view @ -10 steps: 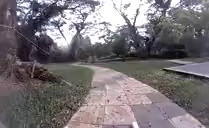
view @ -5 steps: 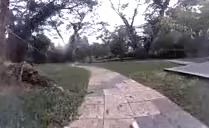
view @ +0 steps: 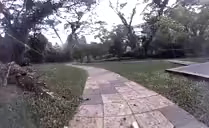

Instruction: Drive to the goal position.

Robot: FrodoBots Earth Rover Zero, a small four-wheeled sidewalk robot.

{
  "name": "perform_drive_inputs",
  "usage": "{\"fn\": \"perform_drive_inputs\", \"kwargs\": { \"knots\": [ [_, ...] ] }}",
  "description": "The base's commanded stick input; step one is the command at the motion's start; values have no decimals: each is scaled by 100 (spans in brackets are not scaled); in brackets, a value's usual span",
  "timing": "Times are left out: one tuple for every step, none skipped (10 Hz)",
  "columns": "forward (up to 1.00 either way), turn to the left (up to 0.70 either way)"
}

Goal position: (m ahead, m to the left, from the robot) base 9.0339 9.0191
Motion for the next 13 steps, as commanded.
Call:
{"fn": "perform_drive_inputs", "kwargs": {
  "knots": [
    [70, 1],
    [70, -4],
    [70, -13],
    [70, -13],
    [70, -13],
    [70, -1],
    [70, 1],
    [70, 1],
    [70, 1],
    [70, 1],
    [70, 1],
    [70, 1],
    [70, 1]
  ]
}}
